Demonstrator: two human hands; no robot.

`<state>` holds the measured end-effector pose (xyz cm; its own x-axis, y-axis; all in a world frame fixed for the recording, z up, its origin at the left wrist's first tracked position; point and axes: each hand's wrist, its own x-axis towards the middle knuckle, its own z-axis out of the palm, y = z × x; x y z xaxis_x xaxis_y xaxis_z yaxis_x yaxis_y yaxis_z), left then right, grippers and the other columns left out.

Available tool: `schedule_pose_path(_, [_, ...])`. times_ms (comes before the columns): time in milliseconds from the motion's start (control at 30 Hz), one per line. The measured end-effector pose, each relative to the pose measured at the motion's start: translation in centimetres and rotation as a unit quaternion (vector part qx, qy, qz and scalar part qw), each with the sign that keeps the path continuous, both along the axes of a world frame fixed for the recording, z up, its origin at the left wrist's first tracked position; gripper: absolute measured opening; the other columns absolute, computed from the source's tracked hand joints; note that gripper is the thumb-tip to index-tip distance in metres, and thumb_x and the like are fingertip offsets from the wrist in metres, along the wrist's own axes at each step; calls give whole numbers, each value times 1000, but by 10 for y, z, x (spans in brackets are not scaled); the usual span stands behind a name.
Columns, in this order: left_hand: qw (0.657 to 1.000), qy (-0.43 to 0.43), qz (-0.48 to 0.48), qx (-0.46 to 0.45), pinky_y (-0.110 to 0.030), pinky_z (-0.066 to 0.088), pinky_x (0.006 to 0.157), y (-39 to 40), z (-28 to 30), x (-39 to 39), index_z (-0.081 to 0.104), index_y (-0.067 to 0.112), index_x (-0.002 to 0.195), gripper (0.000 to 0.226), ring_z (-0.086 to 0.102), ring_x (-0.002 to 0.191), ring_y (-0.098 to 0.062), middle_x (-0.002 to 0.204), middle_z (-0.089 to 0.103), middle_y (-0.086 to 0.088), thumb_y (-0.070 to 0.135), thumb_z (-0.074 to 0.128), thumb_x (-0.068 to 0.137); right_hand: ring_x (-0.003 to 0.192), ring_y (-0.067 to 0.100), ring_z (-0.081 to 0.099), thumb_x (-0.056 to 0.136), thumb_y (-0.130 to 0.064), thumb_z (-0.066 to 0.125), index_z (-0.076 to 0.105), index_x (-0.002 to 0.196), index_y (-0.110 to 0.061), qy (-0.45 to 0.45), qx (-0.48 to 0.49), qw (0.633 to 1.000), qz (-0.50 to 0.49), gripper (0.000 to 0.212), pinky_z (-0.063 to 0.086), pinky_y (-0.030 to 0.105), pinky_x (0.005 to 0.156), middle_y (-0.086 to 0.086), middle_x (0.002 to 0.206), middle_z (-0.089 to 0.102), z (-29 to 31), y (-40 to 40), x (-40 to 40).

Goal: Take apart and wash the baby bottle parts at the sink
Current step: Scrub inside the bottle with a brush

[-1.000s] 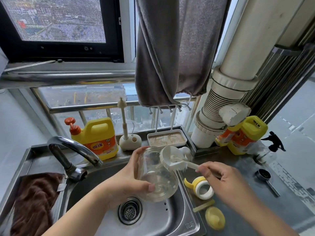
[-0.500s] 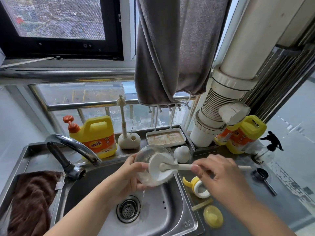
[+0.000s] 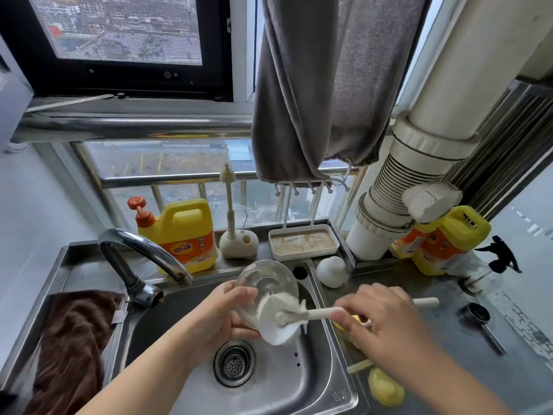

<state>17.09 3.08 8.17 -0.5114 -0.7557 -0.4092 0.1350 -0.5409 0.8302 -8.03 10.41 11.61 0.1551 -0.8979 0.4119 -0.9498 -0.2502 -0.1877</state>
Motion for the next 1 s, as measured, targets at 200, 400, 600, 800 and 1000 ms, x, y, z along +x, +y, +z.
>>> schedule_pose_path(200, [1000,-17,1,-2,-30,57,55,4,-4,-2,49,9,122,83,68,80,-29,101,71,-15,40,73,48,67,7,49,92,-62,29,65,82,-35,-44,-19,999,-12,46,39,31,61,-22,66,45,16,-22,3])
schedule_pose_path(400, [1000,-7,21,-4,-34,59,59,2,-4,11,48,3,124,87,67,81,-32,103,69,-18,37,75,48,70,-1,42,94,-63,27,63,79,-37,-24,5,998,51,47,32,18,64,-26,64,38,4,-12,-6])
schedule_pose_path(600, [1000,-4,-8,-14,-34,60,65,6,-4,2,52,5,123,77,66,83,-30,105,69,-18,37,70,56,70,-3,45,91,-62,34,64,84,-35,-80,31,995,50,41,33,24,66,-21,68,49,16,-30,15])
schedule_pose_path(800, [1000,-9,6,-20,-33,60,63,6,-7,7,51,7,122,81,66,85,-33,103,71,-16,38,73,50,64,-5,43,90,-69,27,66,79,-36,-73,49,996,18,52,29,23,59,-24,61,44,6,-16,-17])
schedule_pose_path(1000, [1000,-25,-12,-1,-34,59,61,3,-7,-3,53,8,122,67,69,78,-28,98,72,-14,32,70,62,74,-5,46,87,-68,32,65,85,-36,-94,95,990,48,47,31,20,69,-21,66,48,-2,-20,9])
